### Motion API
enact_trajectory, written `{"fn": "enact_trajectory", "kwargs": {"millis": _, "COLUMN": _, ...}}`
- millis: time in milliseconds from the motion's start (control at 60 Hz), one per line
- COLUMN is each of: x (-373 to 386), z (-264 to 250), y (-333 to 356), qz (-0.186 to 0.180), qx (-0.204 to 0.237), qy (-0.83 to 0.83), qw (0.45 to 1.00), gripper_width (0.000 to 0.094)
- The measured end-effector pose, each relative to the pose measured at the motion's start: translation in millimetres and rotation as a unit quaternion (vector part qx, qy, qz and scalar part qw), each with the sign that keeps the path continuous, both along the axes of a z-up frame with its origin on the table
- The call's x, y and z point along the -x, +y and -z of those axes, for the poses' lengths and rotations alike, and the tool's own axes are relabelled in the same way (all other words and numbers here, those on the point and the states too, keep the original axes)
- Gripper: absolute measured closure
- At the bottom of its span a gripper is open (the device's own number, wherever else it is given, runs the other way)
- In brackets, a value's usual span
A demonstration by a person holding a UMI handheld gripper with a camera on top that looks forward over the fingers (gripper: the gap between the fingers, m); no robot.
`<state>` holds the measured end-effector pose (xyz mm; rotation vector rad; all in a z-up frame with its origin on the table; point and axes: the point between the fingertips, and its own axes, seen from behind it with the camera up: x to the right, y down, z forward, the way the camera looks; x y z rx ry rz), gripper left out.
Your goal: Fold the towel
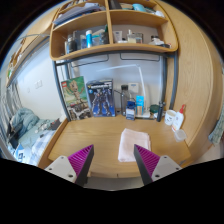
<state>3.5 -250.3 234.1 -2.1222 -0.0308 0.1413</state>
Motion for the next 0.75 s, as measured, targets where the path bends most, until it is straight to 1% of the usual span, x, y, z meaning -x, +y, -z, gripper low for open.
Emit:
{"fn": "enact_trajectory", "kwargs": {"millis": 183, "x": 20.1, "z": 8.6, "y": -46.6, "qz": -0.003, "qx": 0.006, "qy": -0.013, "qw": 1.0, "gripper_width": 0.0125}}
{"fn": "enact_trajectory", "kwargs": {"millis": 300, "x": 22.9, "z": 10.6, "y": -65.0, "qz": 0.001, "qx": 0.007, "qy": -0.016, "qw": 1.0, "gripper_width": 0.0127}}
{"fn": "enact_trajectory", "kwargs": {"millis": 517, "x": 23.9, "z": 12.5, "y": -84.3, "qz": 0.008, "qx": 0.002, "qy": -0.022, "qw": 1.0, "gripper_width": 0.0125}}
{"fn": "enact_trajectory", "kwargs": {"millis": 750, "x": 26.7, "z": 19.4, "y": -91.6, "qz": 0.006, "qx": 0.005, "qy": -0.018, "qw": 1.0, "gripper_width": 0.0126}}
